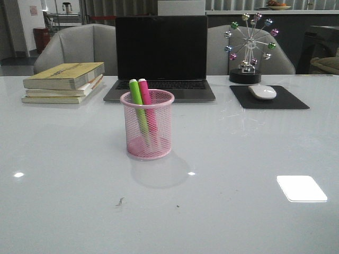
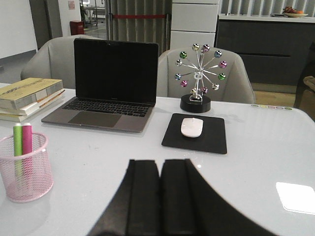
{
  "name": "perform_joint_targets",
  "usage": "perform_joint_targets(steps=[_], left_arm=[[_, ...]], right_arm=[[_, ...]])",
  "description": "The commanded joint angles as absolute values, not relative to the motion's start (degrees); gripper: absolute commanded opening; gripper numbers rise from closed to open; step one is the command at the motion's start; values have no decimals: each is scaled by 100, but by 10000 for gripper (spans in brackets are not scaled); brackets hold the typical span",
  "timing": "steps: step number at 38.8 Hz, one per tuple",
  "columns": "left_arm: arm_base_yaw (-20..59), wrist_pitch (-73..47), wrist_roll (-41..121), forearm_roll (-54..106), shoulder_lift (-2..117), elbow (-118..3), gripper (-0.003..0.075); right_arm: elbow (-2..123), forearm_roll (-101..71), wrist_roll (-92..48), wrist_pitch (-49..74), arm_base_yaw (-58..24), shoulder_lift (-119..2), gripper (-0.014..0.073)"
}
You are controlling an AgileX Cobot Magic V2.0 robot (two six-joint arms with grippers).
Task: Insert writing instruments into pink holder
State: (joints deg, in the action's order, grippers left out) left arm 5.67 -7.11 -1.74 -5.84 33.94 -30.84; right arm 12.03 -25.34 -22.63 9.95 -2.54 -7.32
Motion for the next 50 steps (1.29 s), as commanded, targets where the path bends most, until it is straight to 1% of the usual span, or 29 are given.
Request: perform_joint_targets(steps=[1,7,20,27,32,37,43,50], left_arm=[[561,-239,-210,-559,3394,-3252,383],[561,-239,-210,-559,3394,-3252,383],[561,-239,-210,-559,3394,-3252,383],[561,-239,-210,-559,3394,-3252,383],[561,-239,-210,-559,3394,-3252,383],[561,-239,-210,-559,3394,-3252,383],[561,-239,-210,-559,3394,-3252,383],[561,-239,-210,-559,3394,-3252,383]], right_arm=[[1083,-2612,-2248,475,-272,-381,50],[735,-2612,-2248,492,-272,179,50],[687,-2612,-2248,520,-266,118,50],[422,-2606,-2188,459,-266,124,50],[197,-2346,-1756,437,-266,124,50],[57,-1283,-785,383,-266,124,50],[-136,-459,187,134,-266,124,50],[-181,-218,322,296,-266,124,50]])
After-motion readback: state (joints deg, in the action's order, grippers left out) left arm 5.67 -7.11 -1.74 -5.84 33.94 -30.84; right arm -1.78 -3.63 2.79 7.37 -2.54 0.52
